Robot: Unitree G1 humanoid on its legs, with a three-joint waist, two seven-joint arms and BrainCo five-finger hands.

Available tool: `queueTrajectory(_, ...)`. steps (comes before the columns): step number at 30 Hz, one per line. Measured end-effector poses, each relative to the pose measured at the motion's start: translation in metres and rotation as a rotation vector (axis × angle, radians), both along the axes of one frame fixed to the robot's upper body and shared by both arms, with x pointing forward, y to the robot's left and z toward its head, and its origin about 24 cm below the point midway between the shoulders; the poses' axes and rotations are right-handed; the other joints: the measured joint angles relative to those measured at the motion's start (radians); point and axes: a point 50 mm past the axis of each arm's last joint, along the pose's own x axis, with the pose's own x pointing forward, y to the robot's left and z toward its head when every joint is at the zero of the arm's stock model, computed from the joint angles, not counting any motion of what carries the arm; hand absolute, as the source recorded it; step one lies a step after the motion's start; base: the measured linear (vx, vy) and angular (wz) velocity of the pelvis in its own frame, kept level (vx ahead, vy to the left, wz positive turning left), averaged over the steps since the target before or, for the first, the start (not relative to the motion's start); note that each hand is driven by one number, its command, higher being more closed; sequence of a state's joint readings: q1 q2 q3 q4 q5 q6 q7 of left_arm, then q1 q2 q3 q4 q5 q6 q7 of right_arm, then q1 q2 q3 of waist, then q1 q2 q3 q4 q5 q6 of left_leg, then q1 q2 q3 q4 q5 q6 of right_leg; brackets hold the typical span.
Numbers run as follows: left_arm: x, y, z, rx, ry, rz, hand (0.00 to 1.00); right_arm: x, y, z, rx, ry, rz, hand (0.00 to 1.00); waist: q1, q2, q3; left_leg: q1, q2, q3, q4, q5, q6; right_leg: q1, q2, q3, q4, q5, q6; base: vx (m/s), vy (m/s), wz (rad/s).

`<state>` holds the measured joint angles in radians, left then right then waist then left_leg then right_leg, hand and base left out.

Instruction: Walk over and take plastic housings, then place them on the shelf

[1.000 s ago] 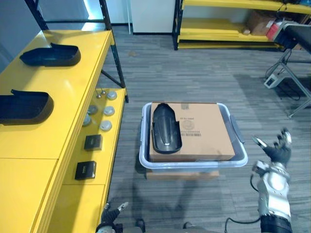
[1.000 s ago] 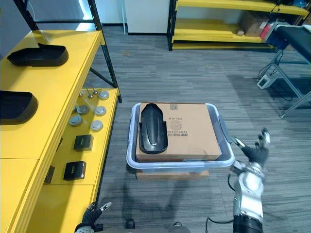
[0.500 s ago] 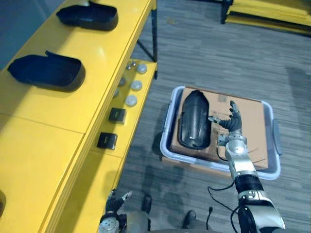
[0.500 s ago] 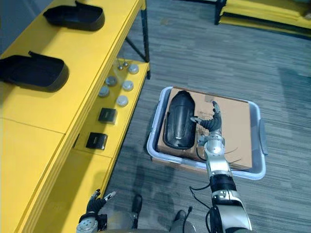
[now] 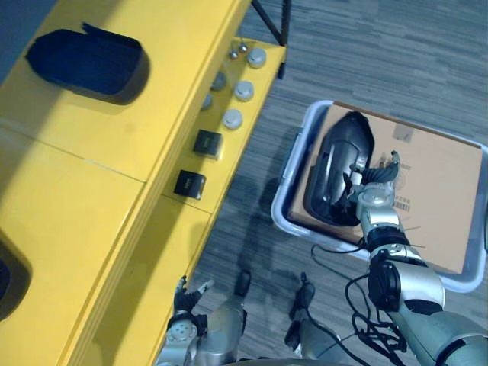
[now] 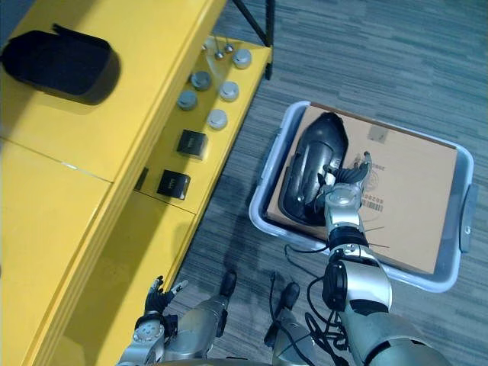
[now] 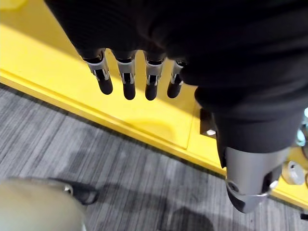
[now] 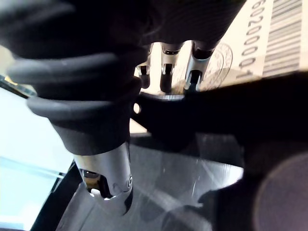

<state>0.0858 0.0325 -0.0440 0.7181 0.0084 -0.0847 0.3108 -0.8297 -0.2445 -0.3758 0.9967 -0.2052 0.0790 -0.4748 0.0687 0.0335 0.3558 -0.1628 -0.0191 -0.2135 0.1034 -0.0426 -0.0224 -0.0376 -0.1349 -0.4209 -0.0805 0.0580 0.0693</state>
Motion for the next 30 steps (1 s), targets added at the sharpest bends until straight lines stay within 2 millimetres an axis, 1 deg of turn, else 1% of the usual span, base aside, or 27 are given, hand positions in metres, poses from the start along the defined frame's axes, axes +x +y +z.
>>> queueTrajectory(4,0.002,-0.001,0.001,0.0,-0.004,-0.008,0.0,-0.001,-0.002,-0.002,0.011,0.01,-0.007,1.0,0.0,-0.005,0.002,0.013,-0.011,0.002,-0.016,0.0,0.0,0.0,-0.009,0.01,0.007,0.001,0.001,0.0,0.047,-0.04)
queueTrajectory(5,0.002,-0.001,0.0,0.0,-0.003,-0.008,0.0,-0.001,-0.001,-0.004,0.021,0.016,0.004,1.0,-0.001,-0.005,0.001,0.022,-0.013,0.003,-0.03,0.0,0.0,0.0,-0.011,0.013,0.007,0.006,0.003,-0.01,0.079,-0.06)
queueTrajectory(6,0.002,-0.001,0.0,0.001,-0.001,-0.011,0.0,-0.002,0.0,-0.008,0.031,0.028,0.014,1.0,0.0,-0.005,0.001,0.026,-0.014,0.008,-0.035,0.0,0.0,0.0,-0.013,0.014,0.007,0.013,-0.004,-0.02,0.089,-0.06)
queueTrajectory(8,0.003,-0.001,0.0,0.001,-0.001,-0.012,0.0,-0.004,0.003,-0.013,0.048,0.04,0.025,1.0,0.0,-0.008,0.0,0.029,-0.017,0.012,-0.035,0.0,0.0,0.0,-0.017,0.016,0.007,0.023,-0.005,-0.02,0.072,-0.06)
queueTrajectory(11,0.004,0.0,0.001,0.005,-0.003,-0.017,0.0,-0.01,0.004,-0.028,0.073,0.077,0.039,1.0,0.0,-0.017,-0.001,0.046,-0.026,0.02,-0.036,0.0,0.0,0.015,-0.027,0.019,0.006,0.025,-0.003,-0.03,0.066,-0.04)
queueTrajectory(13,0.004,0.001,0.001,0.008,0.003,-0.019,0.0,-0.015,0.007,-0.039,0.068,0.109,0.061,1.0,0.0,-0.028,-0.007,0.058,-0.028,0.023,-0.042,0.001,0.001,0.022,-0.03,0.021,0.006,0.026,-0.003,-0.02,0.035,-0.04)
queueTrajectory(18,0.003,0.004,0.0,0.015,0.019,-0.019,0.0,-0.022,0.005,-0.047,0.056,0.118,0.06,1.0,-0.004,-0.042,-0.016,0.075,-0.031,0.024,-0.056,0.003,0.003,0.03,-0.034,0.026,0.006,0.027,0.0,-0.02,0.018,-0.04)
queueTrajectory(21,0.002,0.005,-0.001,0.016,0.024,-0.014,0.0,-0.032,-0.001,-0.053,0.041,0.116,0.047,1.0,-0.008,-0.057,-0.029,0.081,-0.035,0.026,-0.056,0.003,0.003,0.033,-0.039,0.035,0.004,0.032,0.006,-0.02,0.03,-0.05)
queueTrajectory(23,0.001,0.005,-0.001,0.017,0.027,-0.013,0.0,-0.036,-0.002,-0.052,0.033,0.094,0.038,1.0,-0.018,-0.067,-0.035,0.081,-0.038,0.026,-0.056,0.003,0.003,0.033,-0.041,0.037,0.004,0.033,0.008,-0.01,0.014,-0.02)
queueTrajectory(24,-0.001,0.006,-0.002,0.017,0.032,-0.012,0.0,-0.038,-0.002,-0.05,0.027,0.07,0.038,1.0,-0.03,-0.074,-0.042,0.081,-0.039,0.026,-0.056,0.003,0.003,0.033,-0.042,0.037,0.003,0.033,0.008,0.0,0.0,0.0)
queueTrajectory(25,-0.002,0.006,-0.002,0.017,0.033,-0.011,0.0,-0.04,-0.002,-0.049,0.024,0.058,0.036,1.0,-0.031,-0.077,-0.048,0.081,-0.039,0.027,-0.056,0.003,0.003,0.033,-0.042,0.038,0.002,0.035,0.01,-0.01,0.017,-0.03)
queueTrajectory(27,-0.005,0.006,-0.001,0.015,0.027,-0.006,0.0,-0.05,-0.005,-0.046,0.002,0.012,0.006,1.0,-0.039,-0.086,-0.08,0.08,-0.042,0.03,-0.057,0.003,0.003,0.035,-0.043,0.041,-0.013,0.039,0.016,0.0,0.009,-0.05)
queueTrajectory(28,-0.006,0.004,0.002,0.008,0.011,-0.002,0.0,-0.055,-0.007,-0.04,-0.016,-0.032,-0.012,1.0,-0.05,-0.085,-0.097,0.081,-0.043,0.03,-0.056,0.003,0.003,0.037,-0.043,0.041,-0.014,0.039,0.016,0.0,0.0,0.0)
queueTrajectory(30,-0.004,0.002,0.007,0.003,-0.021,-0.009,0.0,-0.06,-0.007,-0.03,-0.034,-0.091,-0.027,1.0,-0.056,-0.085,-0.109,0.085,-0.042,0.032,-0.055,0.003,0.003,0.04,-0.043,0.042,-0.015,0.039,0.016,-0.01,0.003,-0.04)
